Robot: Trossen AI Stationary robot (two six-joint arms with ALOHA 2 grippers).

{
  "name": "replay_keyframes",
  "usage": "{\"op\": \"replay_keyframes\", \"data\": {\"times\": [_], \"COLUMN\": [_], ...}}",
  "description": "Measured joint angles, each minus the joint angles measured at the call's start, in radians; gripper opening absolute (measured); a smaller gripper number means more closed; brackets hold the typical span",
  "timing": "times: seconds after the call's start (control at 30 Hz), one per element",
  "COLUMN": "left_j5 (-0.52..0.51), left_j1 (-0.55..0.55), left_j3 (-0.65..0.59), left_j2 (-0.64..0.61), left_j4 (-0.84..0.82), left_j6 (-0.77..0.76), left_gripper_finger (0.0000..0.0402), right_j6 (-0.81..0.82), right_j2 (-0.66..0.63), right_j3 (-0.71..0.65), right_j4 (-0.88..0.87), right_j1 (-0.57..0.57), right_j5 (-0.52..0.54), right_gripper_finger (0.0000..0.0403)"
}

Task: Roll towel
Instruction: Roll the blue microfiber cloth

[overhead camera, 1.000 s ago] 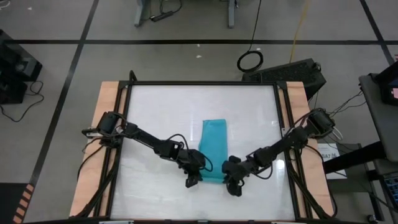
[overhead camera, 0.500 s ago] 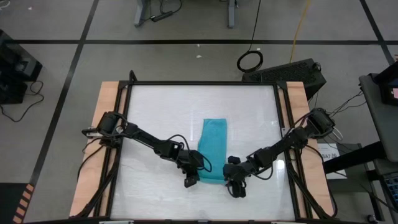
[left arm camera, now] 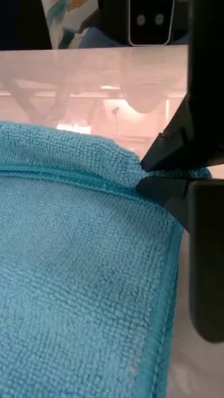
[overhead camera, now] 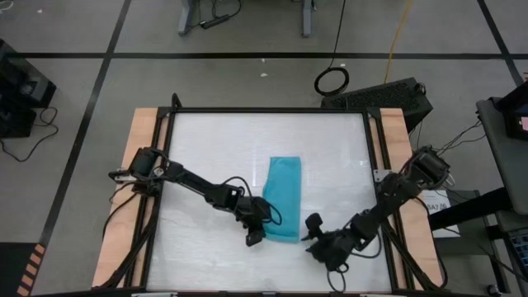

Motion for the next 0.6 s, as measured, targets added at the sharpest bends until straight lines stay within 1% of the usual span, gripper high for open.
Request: {"op": "replay_keyframes", "data": {"times": [0.1,0.13,0.33,0.6], "left_j5": [0.002,0.006,0.025,0.035], "left_j1": [0.007,0.009,0.021,0.031], "left_j3": [0.0,0.0,0.0,0.0], "left_j2": [0.0,0.0,0.0,0.0], "left_j4": [0.0,0.0,0.0,-0.002], "left_j6": [-0.002,-0.005,-0.009,-0.02], "left_gripper_finger": [0.0012,0.0012,0.0012,0.0012], "right_j6": [-0.104,-0.133,-0.253,-0.331], "right_j2": [0.0,0.0,0.009,0.094], "right_j3": [0.0,0.0,0.001,0.035], "right_j4": [0.041,0.054,0.107,0.131], "right_j1": [0.022,0.024,0.017,0.007], "right_j5": [0.099,0.115,0.12,0.116], "right_gripper_finger": [0.0168,0.0167,0.0164,0.0164]}}
